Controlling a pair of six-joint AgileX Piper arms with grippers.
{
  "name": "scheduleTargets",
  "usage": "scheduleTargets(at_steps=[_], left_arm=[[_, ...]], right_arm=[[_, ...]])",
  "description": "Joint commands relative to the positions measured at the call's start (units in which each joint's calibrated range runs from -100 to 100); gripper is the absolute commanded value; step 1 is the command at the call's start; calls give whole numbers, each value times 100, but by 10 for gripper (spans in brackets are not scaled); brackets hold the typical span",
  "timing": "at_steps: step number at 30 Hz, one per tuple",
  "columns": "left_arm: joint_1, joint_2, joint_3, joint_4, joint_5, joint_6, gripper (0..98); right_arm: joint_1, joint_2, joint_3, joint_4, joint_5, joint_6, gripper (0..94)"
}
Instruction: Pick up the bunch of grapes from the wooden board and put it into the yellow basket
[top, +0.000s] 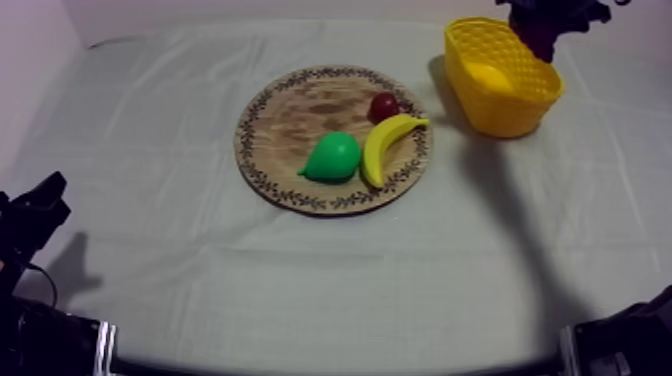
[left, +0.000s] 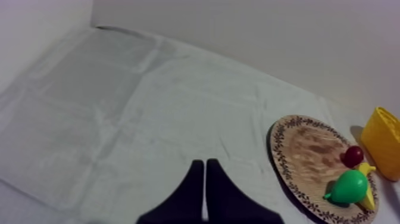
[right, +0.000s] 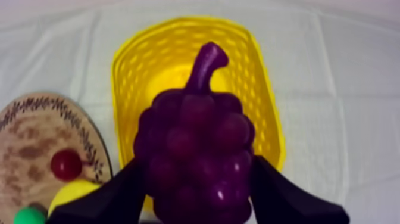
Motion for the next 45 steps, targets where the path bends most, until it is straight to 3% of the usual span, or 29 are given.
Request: scheduleTargets(at_steps=[1,13,31,32,36,38,41,45], left_arm=[[1,0,-3,2,-2,-2,1],[1,0,-3,2,-2,0,1],[1,0,-3,2,-2,-2,1],[1,0,-3,2,-2,-2,1],[1,0,-3,2,-2,-2,1],[1,0,-3,2,-2,-2,1],[1,0,-3,2,-2,-2,1],[1,0,-3,2,-2,-2,1]], right_arm=[[15,530,-637,-39,-23,25,318],[124,2228,-1979,-36,-241,32,313],[267,3019,-1468,98,-838,-34,311],[275,3014,-1474,107,-846,-61,345],[301,2973,-1424,206,-879,-237,642],[306,2926,-1372,269,-890,-324,725],[315,2829,-1304,321,-913,-385,789],[334,2662,-1189,320,-958,-368,807]])
